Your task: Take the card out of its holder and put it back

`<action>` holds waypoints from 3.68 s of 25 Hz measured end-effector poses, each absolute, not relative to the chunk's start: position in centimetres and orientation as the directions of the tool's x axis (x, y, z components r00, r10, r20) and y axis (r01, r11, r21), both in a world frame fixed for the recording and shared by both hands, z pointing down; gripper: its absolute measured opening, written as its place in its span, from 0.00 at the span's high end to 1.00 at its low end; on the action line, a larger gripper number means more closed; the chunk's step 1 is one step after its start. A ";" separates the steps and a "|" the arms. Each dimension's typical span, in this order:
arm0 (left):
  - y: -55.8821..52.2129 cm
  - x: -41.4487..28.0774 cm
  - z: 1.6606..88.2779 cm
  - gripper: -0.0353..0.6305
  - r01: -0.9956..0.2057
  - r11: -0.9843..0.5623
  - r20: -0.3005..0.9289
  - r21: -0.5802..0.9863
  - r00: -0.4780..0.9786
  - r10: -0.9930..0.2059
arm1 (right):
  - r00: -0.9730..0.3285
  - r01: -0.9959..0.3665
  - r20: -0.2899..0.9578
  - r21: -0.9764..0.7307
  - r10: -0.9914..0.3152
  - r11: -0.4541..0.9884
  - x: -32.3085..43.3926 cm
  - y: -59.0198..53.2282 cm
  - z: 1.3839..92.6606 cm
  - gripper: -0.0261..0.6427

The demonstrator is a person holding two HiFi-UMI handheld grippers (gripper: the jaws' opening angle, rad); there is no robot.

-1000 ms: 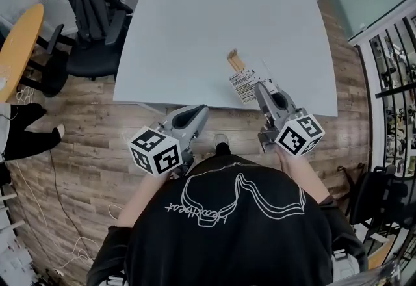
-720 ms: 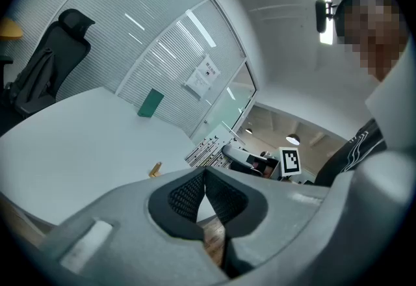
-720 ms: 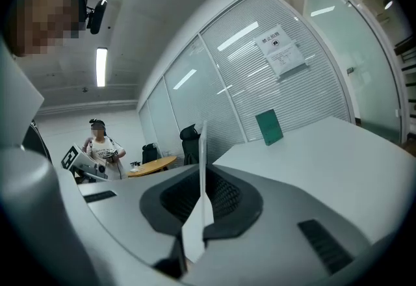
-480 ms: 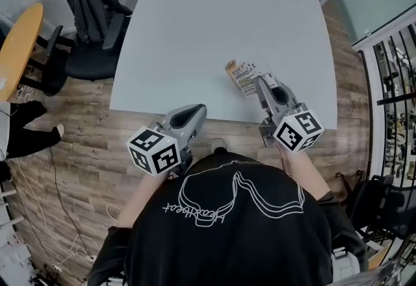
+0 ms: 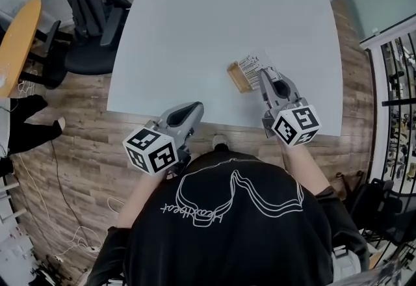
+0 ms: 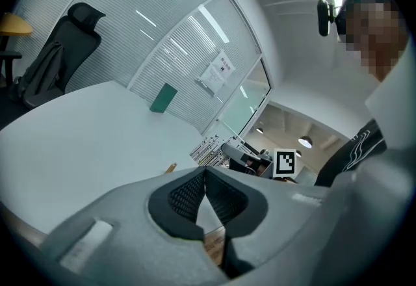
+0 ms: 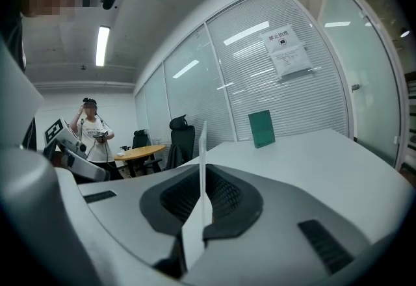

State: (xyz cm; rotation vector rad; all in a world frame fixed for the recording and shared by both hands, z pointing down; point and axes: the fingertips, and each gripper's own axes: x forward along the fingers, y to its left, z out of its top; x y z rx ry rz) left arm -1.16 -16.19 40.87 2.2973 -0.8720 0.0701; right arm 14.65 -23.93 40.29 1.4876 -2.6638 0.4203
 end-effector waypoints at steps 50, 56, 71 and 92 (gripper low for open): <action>-19.0 -2.8 44.8 0.93 -0.643 -0.464 0.330 0.609 0.737 -0.589 | -0.534 -0.845 0.313 -0.180 -0.785 0.503 13.2 -27.9 48.0 0.93; -18.9 -2.9 44.9 0.93 -0.643 -0.461 0.333 0.611 0.738 -0.587 | -0.536 -0.844 0.300 -0.158 -0.789 0.513 13.0 -27.7 47.9 0.93; -18.8 -2.8 45.0 0.93 -0.637 -0.462 0.336 0.617 0.744 -0.577 | -0.528 -0.847 0.336 -0.139 -0.780 0.513 12.8 -27.3 49.5 0.93; -17.6 -3.6 44.5 0.93 -0.638 -0.476 0.335 0.606 0.747 -0.574 | -0.521 -0.852 0.368 -0.167 -0.770 0.496 12.9 -27.0 50.2 0.77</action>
